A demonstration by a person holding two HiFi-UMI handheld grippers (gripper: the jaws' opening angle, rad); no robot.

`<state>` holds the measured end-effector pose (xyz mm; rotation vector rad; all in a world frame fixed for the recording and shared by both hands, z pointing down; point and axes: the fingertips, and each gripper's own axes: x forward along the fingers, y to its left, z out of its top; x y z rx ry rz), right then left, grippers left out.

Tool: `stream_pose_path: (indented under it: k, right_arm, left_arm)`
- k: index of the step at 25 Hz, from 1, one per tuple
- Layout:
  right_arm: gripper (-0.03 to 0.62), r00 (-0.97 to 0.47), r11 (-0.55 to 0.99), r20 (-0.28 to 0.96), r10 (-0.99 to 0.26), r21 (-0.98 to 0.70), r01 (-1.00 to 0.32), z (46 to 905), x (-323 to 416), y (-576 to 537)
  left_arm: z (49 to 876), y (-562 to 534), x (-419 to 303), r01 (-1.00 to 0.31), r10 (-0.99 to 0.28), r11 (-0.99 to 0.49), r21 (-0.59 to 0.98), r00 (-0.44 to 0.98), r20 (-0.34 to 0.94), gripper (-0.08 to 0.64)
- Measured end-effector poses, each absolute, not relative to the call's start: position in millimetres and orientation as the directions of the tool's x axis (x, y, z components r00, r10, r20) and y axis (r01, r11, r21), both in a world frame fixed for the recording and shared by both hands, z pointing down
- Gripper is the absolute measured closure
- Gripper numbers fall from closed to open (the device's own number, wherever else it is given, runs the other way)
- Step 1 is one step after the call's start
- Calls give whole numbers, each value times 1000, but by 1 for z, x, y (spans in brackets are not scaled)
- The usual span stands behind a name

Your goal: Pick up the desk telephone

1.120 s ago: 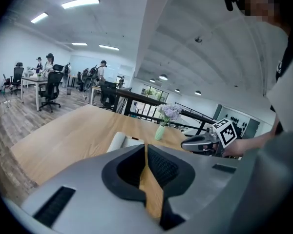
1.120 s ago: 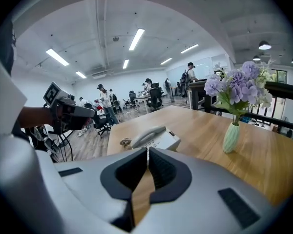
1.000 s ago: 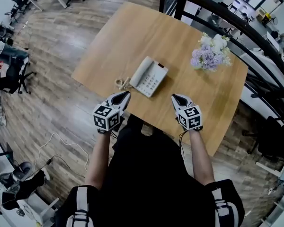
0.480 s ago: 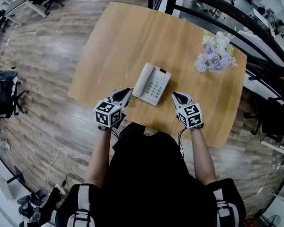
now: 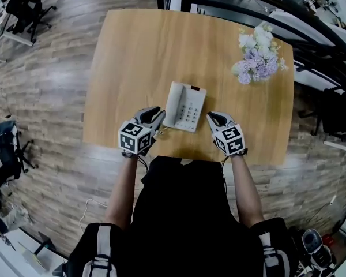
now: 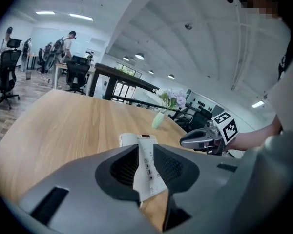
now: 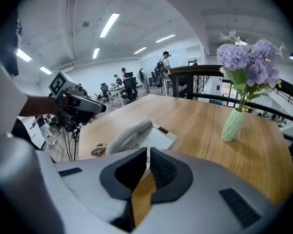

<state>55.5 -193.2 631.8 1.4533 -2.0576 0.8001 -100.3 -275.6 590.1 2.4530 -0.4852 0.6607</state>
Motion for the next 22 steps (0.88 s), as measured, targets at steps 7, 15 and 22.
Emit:
stream_pose_path:
  k: [7, 15, 22]
  right_arm:
    - [565, -311, 201, 678, -666, -238, -950, 652, 49, -193]
    - [537, -388, 200, 688, -613, -339, -919, 683, 43, -177]
    - [420, -419, 196, 685, -596, -383, -903, 702, 35, -182]
  left_arm:
    - [629, -280, -91, -389, -56, -811, 437, 795, 604, 382]
    - [658, -269, -73, -383, -3, -787, 484, 787, 617, 278]
    - [679, -267, -71, -382, 28, -780, 496, 770, 637, 224]
